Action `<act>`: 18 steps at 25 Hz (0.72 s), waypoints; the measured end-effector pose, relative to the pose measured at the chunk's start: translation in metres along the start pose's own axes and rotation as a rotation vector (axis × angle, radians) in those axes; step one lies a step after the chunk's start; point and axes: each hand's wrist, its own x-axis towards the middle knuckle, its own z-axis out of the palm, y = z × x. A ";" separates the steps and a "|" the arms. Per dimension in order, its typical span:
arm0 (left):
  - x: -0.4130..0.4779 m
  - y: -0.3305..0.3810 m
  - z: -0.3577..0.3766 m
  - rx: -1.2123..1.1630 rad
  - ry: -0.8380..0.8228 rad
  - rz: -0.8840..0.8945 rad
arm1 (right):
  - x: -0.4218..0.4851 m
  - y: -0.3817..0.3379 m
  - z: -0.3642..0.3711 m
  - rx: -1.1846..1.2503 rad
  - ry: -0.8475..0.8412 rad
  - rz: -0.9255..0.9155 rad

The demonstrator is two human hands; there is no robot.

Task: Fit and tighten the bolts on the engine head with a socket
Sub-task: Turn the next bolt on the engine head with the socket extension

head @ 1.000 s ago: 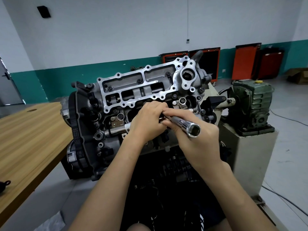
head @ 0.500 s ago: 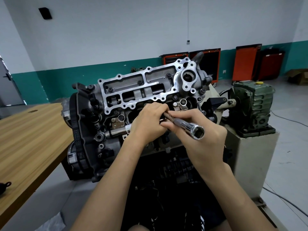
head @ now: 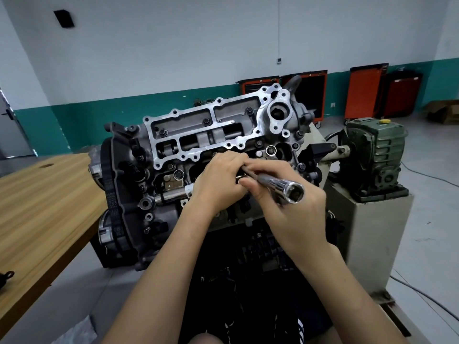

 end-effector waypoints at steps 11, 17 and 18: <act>0.000 0.000 0.002 0.030 0.000 -0.018 | 0.000 -0.001 0.001 -0.036 -0.074 -0.001; 0.001 0.000 0.002 0.037 -0.026 0.025 | 0.004 0.001 -0.004 0.032 0.013 0.029; 0.000 0.000 0.002 0.026 -0.011 0.021 | 0.002 0.000 -0.002 0.016 -0.012 0.016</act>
